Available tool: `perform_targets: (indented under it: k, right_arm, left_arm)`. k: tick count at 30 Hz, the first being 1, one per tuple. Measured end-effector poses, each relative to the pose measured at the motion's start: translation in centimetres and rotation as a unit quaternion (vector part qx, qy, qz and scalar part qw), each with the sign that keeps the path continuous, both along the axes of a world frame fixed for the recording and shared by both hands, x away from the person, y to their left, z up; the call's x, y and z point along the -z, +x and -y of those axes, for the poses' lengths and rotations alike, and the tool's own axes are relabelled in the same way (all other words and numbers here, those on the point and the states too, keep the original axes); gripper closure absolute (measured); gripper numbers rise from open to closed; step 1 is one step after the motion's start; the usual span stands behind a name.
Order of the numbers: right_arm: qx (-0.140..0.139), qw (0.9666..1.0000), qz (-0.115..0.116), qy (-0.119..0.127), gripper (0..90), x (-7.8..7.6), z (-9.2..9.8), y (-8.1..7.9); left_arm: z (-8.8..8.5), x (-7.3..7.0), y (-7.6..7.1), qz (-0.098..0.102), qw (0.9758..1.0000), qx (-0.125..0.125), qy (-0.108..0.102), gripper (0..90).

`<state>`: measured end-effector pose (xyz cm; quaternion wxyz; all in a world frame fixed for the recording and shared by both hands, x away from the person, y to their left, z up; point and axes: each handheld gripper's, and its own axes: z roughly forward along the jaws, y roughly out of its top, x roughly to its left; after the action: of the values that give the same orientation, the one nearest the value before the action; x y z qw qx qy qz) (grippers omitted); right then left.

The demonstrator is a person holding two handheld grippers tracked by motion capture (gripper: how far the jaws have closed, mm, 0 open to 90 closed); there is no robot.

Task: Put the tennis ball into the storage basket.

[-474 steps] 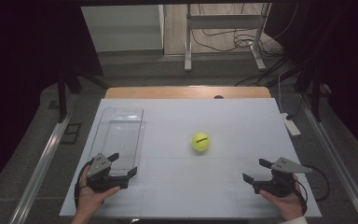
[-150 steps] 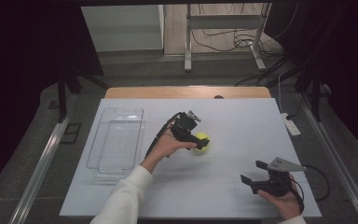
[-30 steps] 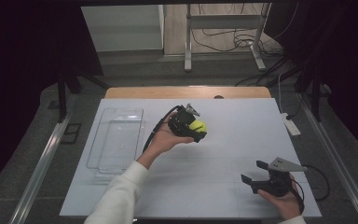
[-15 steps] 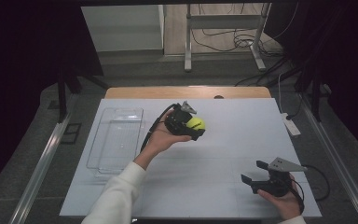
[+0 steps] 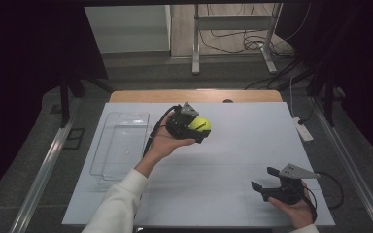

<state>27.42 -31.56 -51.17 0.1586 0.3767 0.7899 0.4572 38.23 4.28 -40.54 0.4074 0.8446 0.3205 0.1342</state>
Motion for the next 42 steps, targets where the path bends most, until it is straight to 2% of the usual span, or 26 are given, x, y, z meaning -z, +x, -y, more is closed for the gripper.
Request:
perform_targets:
  k: [19, 42]
  right_arm:
    - [0.002, 1.0, 0.003, 0.001, 12.0, 0.0, 0.1, 0.0]
    - [0.003, 1.0, 0.004, 0.002, 12.1, 0.0, 0.1, 0.0]
  left_arm:
    - [-1.1, -0.9, -0.4, 0.023, 0.9995, -0.017, -0.009, 27.0]
    - [-2.6, -1.4, -0.4, 0.035, 0.9985, -0.04, -0.011, 27.0]
